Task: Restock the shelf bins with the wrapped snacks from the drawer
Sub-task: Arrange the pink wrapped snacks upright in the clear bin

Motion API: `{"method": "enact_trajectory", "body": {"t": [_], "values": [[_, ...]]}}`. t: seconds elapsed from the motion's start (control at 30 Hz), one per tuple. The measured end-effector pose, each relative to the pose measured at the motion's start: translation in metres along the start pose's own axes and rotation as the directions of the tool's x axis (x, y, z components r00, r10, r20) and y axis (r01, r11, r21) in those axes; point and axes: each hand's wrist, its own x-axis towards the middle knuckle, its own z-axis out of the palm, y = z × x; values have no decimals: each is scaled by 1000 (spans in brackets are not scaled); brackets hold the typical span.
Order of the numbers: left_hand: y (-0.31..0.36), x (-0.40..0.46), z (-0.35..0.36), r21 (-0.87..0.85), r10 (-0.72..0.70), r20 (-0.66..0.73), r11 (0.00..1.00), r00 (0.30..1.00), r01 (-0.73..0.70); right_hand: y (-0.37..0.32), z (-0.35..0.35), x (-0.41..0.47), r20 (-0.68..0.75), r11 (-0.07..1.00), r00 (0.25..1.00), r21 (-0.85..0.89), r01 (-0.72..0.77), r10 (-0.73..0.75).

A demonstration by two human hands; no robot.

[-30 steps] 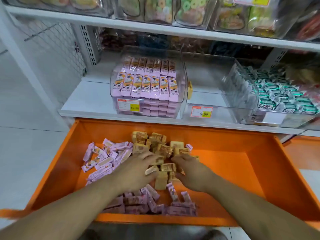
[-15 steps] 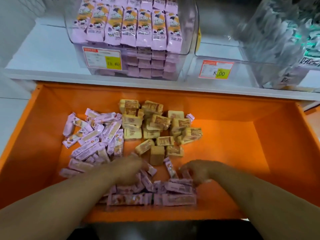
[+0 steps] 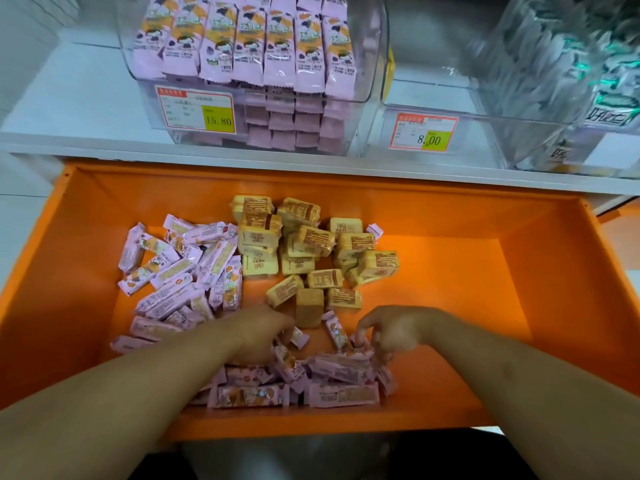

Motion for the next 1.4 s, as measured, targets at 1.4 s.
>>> {"method": "enact_trajectory", "body": {"t": [1.4], "values": [[87,-169,-218,-708,-275,-550,654,789,-265,-108,-116,-230,-810,591,522,291,752,-267]]}}
